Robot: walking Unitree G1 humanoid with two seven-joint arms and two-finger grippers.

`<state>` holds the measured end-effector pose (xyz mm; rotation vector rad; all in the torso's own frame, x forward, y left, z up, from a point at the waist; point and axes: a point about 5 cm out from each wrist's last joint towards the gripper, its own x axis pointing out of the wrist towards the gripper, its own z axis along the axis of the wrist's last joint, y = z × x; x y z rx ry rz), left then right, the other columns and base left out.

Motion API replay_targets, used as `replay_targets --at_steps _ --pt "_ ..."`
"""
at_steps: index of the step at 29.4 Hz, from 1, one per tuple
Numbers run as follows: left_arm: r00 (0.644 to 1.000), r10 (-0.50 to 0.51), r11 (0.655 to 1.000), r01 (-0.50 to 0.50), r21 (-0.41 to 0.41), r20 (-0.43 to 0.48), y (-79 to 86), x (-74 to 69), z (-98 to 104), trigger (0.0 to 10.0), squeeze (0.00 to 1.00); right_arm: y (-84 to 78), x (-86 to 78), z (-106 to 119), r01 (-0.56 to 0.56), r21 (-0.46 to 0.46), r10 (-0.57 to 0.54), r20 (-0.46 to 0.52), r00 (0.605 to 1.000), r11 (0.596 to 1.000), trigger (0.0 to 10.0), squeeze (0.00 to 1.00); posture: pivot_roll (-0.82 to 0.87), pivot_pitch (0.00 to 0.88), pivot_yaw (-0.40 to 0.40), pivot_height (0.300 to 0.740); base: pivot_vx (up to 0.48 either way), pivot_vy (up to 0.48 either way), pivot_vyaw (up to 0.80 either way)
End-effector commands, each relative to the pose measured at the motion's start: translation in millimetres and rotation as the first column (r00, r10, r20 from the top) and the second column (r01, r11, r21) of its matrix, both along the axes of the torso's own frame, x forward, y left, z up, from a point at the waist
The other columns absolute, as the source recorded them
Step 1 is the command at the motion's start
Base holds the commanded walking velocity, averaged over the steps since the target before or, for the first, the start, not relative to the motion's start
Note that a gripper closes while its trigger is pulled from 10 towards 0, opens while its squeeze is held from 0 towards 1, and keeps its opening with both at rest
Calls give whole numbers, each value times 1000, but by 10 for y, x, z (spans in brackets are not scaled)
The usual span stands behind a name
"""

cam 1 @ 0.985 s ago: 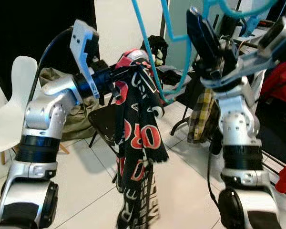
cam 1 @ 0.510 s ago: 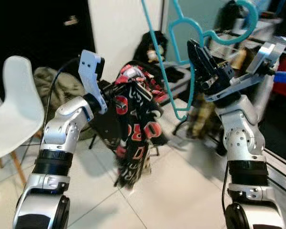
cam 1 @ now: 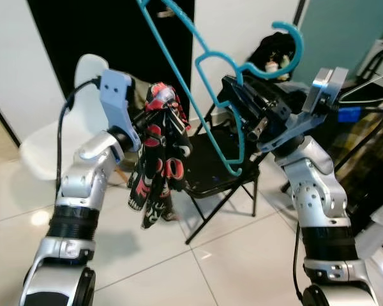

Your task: Hang hanger

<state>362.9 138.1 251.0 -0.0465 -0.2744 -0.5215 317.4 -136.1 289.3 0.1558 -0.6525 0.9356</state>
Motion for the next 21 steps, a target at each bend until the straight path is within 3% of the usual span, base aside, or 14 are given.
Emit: replay_targets --at_steps 1,3,12,15,18,21 --pt "999 -4 1000 4 -2 31 -34 -14 29 10000 0 -6 -28 26 -1 -6 1 12 1000 1000 10000 0 14 0 -16 740 0 0 800" --pt "1000 1 1000 -1 8 25 -55 -10 0 10000 0 -18 -28 26 10 -10 -10 10 1000 1000 10000 0 7 0 -15 740 0 0 475" --pt "998 -50 997 47 -56 -47 -247 -40 -193 10000 0 -5 59 -98 95 -58 -99 -71 993 994 10000 0 -5 0 -17 740 263 -400 0" --pt "987 -96 991 83 -108 -128 -461 -109 -495 10000 0 102 117 -396 137 -170 -167 -173 971 976 10000 0 -17 0 -17 740 0 0 0" --pt "979 -120 988 101 -120 -162 -518 -168 -639 10000 0 96 93 -571 150 -228 -199 -208 958 962 10000 0 -26 0 -17 740 0 0 0" --pt "973 -153 984 134 -113 -175 -454 -238 -746 10000 0 -99 14 -775 180 -316 -261 -236 936 931 10000 0 -34 0 -19 740 0 0 0"
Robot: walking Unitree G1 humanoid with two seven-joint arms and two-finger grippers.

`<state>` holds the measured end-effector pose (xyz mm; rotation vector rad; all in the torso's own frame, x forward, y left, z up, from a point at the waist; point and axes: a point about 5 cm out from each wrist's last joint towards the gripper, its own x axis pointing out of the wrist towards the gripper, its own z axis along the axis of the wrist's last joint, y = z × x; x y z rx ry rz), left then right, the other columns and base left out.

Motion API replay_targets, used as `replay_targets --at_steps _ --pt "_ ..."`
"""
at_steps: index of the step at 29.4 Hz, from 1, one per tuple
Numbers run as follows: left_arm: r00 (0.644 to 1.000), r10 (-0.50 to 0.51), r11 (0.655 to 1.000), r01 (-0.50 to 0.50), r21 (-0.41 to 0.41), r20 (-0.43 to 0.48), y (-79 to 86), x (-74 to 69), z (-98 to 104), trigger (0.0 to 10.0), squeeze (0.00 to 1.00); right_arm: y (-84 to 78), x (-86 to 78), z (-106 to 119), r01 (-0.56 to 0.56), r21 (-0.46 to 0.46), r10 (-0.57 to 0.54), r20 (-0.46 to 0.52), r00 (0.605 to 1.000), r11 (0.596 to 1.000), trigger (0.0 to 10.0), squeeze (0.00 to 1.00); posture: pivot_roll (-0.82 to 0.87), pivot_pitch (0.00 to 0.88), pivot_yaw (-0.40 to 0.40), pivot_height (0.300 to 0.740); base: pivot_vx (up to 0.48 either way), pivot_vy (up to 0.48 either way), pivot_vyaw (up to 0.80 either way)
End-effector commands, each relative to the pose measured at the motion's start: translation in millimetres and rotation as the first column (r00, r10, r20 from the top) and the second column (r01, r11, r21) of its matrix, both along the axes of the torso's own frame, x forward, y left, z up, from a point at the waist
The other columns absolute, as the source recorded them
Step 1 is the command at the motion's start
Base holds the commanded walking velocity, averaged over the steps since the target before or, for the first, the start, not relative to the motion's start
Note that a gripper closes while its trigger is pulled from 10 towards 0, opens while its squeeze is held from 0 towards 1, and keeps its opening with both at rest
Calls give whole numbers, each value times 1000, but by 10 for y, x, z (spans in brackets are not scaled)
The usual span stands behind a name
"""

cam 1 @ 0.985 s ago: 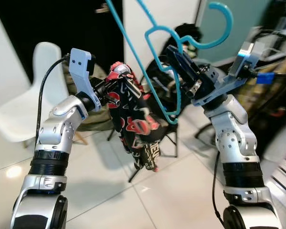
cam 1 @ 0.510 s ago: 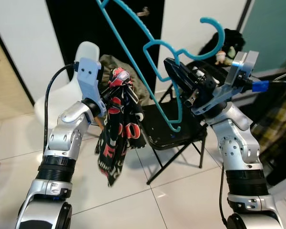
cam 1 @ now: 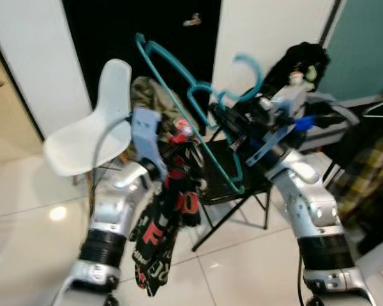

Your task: Hang hanger

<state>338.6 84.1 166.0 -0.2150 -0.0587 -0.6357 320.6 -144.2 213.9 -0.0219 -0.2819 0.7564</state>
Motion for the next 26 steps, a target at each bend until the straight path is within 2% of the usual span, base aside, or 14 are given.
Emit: replay_targets --at_steps 1,5,7,9,10,11,13,14,16,18,20,22,25,26 --pt "998 -1 1000 2 -16 56 86 5 104 10000 0 -18 -18 -20 0 -34 0 -7 1000 999 10000 0 -34 0 -19 740 0 0 0" --pt "995 -51 998 47 52 86 151 -3 127 10000 0 -185 -31 -52 34 -85 -35 -15 999 996 10000 0 -41 0 -15 740 0 0 0" --pt "988 -109 984 92 154 105 202 -12 116 10000 0 -357 -48 -144 72 -175 -80 -40 996 982 10000 0 -47 0 -11 740 0 0 0" --pt "988 -116 977 94 190 106 218 -10 91 10000 0 -408 -53 -199 87 -213 -100 -52 994 973 10000 0 -52 0 -8 740 0 0 0" --pt "991 -91 965 64 255 95 265 1 -25 10000 0 -457 -59 -321 108 -233 -133 -90 987 967 10000 0 -61 0 1 740 0 0 0" --pt "991 -91 965 64 255 95 265 1 -25 10000 0 -457 -59 -321 108 -233 -133 -90 987 967 10000 0 -61 0 1 740 0 0 0" --pt "996 -45 947 18 322 75 361 9 -205 10000 0 -495 -84 -518 127 -262 -169 -147 975 957 10000 0 -64 0 4 740 0 0 0" --pt "996 -45 947 18 322 75 361 9 -205 10000 0 -495 -84 -518 127 -262 -169 -147 975 957 10000 0 -64 0 4 740 0 0 0" --pt "999 18 944 -32 328 44 521 22 -330 10000 0 -490 -127 -694 129 -296 -190 -189 963 946 10000 0 -62 0 6 740 0 0 0" --pt "995 66 943 -85 320 72 688 50 -299 10000 0 -510 -167 -791 122 -312 -194 -210 958 942 10000 0 -56 0 9 740 0 0 0" --pt "993 62 944 -90 316 100 727 55 -247 10000 0 -533 -175 -803 122 -318 -197 -214 957 940 10000 0 -52 0 10 740 0 0 0" --pt "986 -5 944 -50 327 165 753 53 -112 10000 0 -604 -188 -776 113 -309 -185 -214 959 944 10000 0 -48 0 10 740 0 0 0" --pt "978 -60 935 -15 353 200 756 41 -48 10000 0 -626 -207 -753 90 -307 -162 -216 963 948 10000 0 -39 0 14 740 0 0 0" --pt "966 -117 921 18 389 232 773 40 19 10000 0 -639 -257 -731 36 -310 -108 -220 970 950 10000 0 -34 0 20 740 0 0 0"
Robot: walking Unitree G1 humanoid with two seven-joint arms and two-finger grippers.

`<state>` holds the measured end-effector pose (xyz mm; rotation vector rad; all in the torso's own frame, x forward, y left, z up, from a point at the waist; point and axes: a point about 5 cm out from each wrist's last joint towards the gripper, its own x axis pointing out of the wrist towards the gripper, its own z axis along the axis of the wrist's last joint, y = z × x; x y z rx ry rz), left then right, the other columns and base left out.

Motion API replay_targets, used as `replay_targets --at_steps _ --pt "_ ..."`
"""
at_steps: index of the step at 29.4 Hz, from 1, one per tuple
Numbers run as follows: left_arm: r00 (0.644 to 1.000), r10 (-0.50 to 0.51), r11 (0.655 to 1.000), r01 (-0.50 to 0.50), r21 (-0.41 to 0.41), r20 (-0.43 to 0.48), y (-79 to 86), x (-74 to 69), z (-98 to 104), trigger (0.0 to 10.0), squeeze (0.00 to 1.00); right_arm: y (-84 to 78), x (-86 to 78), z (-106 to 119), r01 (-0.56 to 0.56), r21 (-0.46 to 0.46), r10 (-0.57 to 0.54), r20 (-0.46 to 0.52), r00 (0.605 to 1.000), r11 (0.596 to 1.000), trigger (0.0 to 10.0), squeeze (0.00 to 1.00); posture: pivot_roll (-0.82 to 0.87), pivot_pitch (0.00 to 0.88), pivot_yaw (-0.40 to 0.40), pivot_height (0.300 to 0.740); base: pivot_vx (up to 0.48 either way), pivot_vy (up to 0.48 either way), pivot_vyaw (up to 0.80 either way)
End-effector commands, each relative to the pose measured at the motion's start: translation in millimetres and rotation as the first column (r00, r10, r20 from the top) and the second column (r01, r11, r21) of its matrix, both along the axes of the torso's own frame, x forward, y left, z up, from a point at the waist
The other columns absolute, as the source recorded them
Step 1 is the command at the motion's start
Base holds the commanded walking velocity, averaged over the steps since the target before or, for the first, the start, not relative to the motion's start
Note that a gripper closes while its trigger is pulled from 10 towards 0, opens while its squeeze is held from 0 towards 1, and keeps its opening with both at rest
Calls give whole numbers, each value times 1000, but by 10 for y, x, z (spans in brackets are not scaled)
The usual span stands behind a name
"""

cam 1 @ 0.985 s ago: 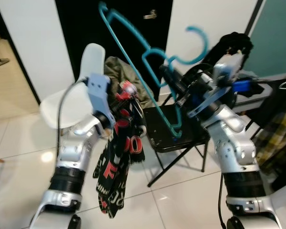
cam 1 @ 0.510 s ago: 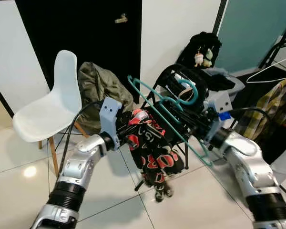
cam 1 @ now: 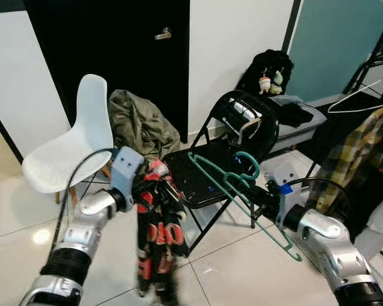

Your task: Hang hanger

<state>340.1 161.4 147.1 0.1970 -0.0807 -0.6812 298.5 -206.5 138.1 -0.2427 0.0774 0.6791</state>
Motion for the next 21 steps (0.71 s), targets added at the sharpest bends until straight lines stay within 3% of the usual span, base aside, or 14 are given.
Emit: replay_targets --at_steps 1,4,6,8,9,11,12,13,15,17,21 --pt "986 -111 992 103 68 122 22 23 271 10000 0 -35 -100 56 -98 21 98 -3 995 995 10000 0 -32 0 25 740 0 0 0" --pt "980 -146 986 132 99 138 38 22 312 10000 0 -46 -144 76 -140 25 140 -8 990 990 10000 0 -32 0 25 740 0 0 0" --pt "964 -209 968 181 172 161 89 50 423 10000 0 -152 -175 229 -155 62 153 33 988 986 10000 0 -34 0 34 740 0 0 0" --pt "954 -237 957 198 212 181 125 87 534 10000 0 -279 -80 430 -47 125 30 135 990 991 10000 0 -40 0 41 740 0 0 0" --pt "954 -237 957 198 212 181 125 87 534 10000 0 -279 -80 430 -47 125 30 135 990 991 10000 0 -40 0 41 740 0 0 0" --pt "948 -251 955 210 212 195 128 101 603 10000 0 -354 39 585 81 266 -137 201 970 961 10000 0 -41 0 43 740 0 0 0" --pt "945 -255 955 212 209 204 120 105 633 10000 0 -357 68 637 114 323 -193 224 955 940 10000 0 -39 0 47 740 0 0 0" --pt "945 -255 955 212 209 204 120 105 633 10000 0 -357 68 637 114 323 -193 224 955 940 10000 0 -39 0 47 740 0 0 0" --pt "939 -261 954 216 207 224 107 109 687 10000 0 -358 125 679 184 410 -298 236 925 894 10000 0 -39 0 52 740 0 0 0" --pt "935 -266 953 219 208 234 110 112 711 10000 0 -344 147 664 209 424 -326 226 918 881 10000 0 -39 0 52 740 0 0 0" --pt "927 -266 955 215 206 265 115 127 794 10000 0 -168 173 592 190 411 -291 199 936 892 10000 0 -38 0 58 740 0 0 0"
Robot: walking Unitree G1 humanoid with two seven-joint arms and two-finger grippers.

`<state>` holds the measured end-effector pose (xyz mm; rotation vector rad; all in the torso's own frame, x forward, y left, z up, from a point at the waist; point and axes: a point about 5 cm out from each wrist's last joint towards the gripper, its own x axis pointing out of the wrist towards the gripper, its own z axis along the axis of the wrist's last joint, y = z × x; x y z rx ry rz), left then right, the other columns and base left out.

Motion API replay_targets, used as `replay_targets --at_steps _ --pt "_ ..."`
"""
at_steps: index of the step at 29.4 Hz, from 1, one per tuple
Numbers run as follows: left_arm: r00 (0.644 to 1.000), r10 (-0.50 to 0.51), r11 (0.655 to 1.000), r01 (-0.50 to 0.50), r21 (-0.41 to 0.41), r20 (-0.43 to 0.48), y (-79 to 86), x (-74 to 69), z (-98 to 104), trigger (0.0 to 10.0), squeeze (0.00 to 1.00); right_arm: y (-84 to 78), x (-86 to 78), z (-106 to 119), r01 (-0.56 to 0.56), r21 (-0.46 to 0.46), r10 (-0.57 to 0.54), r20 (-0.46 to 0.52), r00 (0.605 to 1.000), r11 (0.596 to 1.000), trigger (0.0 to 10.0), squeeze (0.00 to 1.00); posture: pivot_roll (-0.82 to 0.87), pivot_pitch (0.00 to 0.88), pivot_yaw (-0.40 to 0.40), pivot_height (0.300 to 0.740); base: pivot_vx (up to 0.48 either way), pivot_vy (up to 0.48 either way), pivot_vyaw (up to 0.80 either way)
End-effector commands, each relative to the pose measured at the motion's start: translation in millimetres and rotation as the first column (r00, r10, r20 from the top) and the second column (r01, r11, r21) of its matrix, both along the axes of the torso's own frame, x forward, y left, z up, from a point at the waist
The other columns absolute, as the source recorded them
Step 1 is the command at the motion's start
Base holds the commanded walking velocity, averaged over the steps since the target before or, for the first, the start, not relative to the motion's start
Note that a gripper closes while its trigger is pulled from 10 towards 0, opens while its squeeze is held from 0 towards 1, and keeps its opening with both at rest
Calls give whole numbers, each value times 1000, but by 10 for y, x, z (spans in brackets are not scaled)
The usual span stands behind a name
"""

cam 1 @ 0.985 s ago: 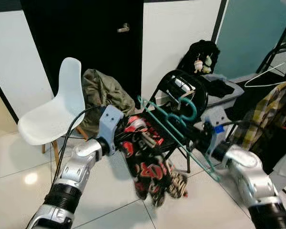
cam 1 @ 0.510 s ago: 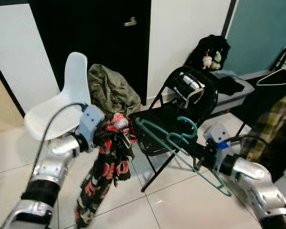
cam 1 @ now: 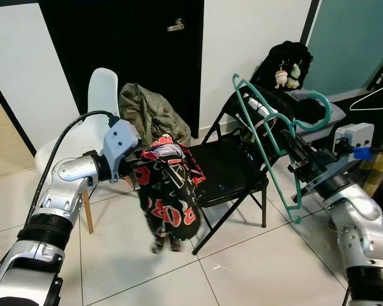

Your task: Hang hanger

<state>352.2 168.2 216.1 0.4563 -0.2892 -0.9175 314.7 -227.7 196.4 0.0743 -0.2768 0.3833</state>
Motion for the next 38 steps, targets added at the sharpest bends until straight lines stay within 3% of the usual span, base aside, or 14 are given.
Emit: replay_targets --at_steps 1,2,6,10,12,14,17,22,26,31,32,33,36,38 --pt "998 -5 1000 7 -25 59 33 12 156 10000 0 160 16 -3 -46 -5 45 -8 999 999 10000 0 -37 0 57 740 0 0 0" --pt "998 -5 1000 7 -25 59 33 12 156 10000 0 160 16 -3 -46 -5 45 -8 999 999 10000 0 -37 0 57 740 0 0 0" --pt "990 -51 997 58 -53 132 -64 18 366 10000 0 563 -67 -48 -269 -82 268 -17 963 960 10000 0 -23 0 54 740 0 0 0" --pt "988 -63 996 71 -52 142 -82 13 396 10000 0 591 -108 -47 -317 -110 317 -16 948 942 10000 0 -23 0 54 740 0 0 0" --pt "983 -88 995 94 -29 159 -92 -1 452 10000 0 435 -202 38 -361 -182 367 1 930 915 10000 0 -26 0 58 740 0 0 0" --pt "982 -99 994 104 -22 163 -83 -6 484 10000 0 161 -91 166 -181 -214 191 28 981 960 10000 0 -36 0 63 740 0 0 0" --pt "981 -104 994 109 -24 163 -92 -6 492 10000 0 42 -4 258 -50 -179 62 61 996 983 10000 0 -36 0 65 740 0 0 0" --pt "984 -103 993 109 -35 143 -130 3 442 10000 0 87 52 267 -4 -150 15 69 997 989 10000 0 -33 0 63 740 0 0 0" --pt "995 18 993 -30 -113 -102 -327 0 -161 10000 0 332 143 -141 13 -195 -28 -75 997 981 10000 0 -20 0 58 740 0 0 0" --pt "980 60 988 -86 -129 -191 -394 -42 -406 10000 0 387 129 -250 -13 -178 -9 -122 993 984 10000 0 -18 0 56 740 0 0 0" --pt "958 129 978 -166 -127 -255 -400 -78 -625 10000 0 410 136 -288 -16 -178 -8 -132 991 984 10000 0 -9 0 46 740 0 0 800" --pt "958 129 978 -166 -127 -255 -400 -78 -625 10000 0 410 136 -288 -16 -178 -8 -132 991 984 10000 0 -9 0 46 740 0 0 800" --pt "854 308 914 -388 -120 -420 -405 -227 -1155 10000 0 471 170 -365 -28 -187 -1 -154 988 982 10000 0 6 0 33 740 0 0 800" --pt "825 330 895 -428 -125 -459 -409 -260 -1241 10000 0 479 181 -374 -31 -189 0 -157 988 981 10000 0 8 0 31 740 0 0 800"
